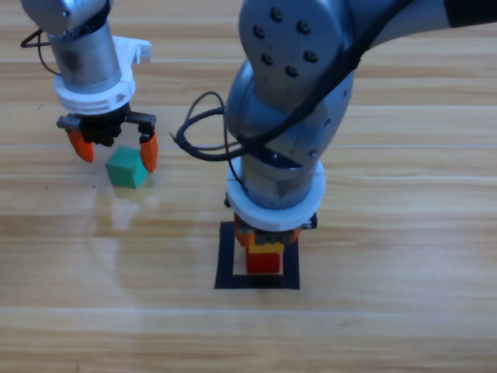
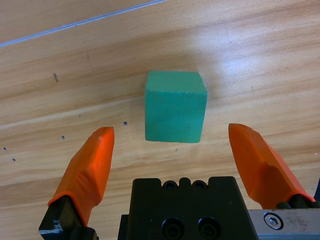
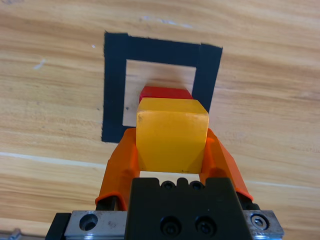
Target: Stack the blocks in the rectangular block: red at the bottom, yellow in the middle, green on top
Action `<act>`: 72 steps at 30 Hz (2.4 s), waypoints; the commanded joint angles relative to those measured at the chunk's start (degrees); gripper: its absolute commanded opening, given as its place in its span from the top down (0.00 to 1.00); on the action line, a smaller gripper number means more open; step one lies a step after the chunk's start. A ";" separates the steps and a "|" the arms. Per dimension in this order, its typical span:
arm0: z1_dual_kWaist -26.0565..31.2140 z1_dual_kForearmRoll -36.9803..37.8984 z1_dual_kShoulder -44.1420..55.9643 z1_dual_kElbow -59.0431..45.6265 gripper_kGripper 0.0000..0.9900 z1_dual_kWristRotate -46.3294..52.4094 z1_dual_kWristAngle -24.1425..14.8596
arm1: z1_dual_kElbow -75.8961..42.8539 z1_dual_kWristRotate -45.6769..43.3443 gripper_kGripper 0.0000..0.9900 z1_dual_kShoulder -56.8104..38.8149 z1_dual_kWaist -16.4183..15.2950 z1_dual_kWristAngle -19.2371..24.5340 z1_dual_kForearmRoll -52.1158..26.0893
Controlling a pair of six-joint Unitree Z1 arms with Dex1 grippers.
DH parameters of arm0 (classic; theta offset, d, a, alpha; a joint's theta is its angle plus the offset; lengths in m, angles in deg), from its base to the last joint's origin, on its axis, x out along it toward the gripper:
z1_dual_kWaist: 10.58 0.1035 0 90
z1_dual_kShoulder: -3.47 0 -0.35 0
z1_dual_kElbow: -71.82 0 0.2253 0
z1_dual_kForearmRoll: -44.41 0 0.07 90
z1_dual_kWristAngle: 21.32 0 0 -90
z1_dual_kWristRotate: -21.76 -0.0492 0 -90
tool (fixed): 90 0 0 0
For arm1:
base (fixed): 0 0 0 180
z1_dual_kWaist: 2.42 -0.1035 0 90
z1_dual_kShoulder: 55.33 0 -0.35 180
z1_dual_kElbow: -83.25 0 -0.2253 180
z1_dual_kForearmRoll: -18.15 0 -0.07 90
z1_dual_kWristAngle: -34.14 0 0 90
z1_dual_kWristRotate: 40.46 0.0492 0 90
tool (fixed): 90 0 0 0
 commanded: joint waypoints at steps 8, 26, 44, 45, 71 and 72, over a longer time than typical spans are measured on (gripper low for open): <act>-0.80 -0.38 -2.32 0.09 0.02 0.25 -0.56 | 0.23 0.15 0.88 3.37 -1.34 1.18 -1.03; -0.80 0.06 -4.26 1.93 0.03 0.51 -0.91 | -18.06 -4.42 0.00 -24.93 -6.61 8.65 -14.30; -0.80 0.67 -6.63 2.55 0.02 0.60 -0.91 | -48.99 -20.68 0.00 -40.57 8.42 -3.39 -39.26; -0.80 0.76 -6.72 2.55 0.02 0.60 -1.00 | -49.08 -20.76 0.00 -40.57 8.42 -3.13 -39.26; -4.58 1.90 -6.10 0.97 1.00 0.78 -3.29 | -51.63 -23.23 0.00 -40.31 8.24 3.29 -41.02; -5.55 1.90 -5.93 0.97 1.00 1.39 -3.46 | -51.63 -23.40 0.00 -40.31 8.24 3.29 -41.02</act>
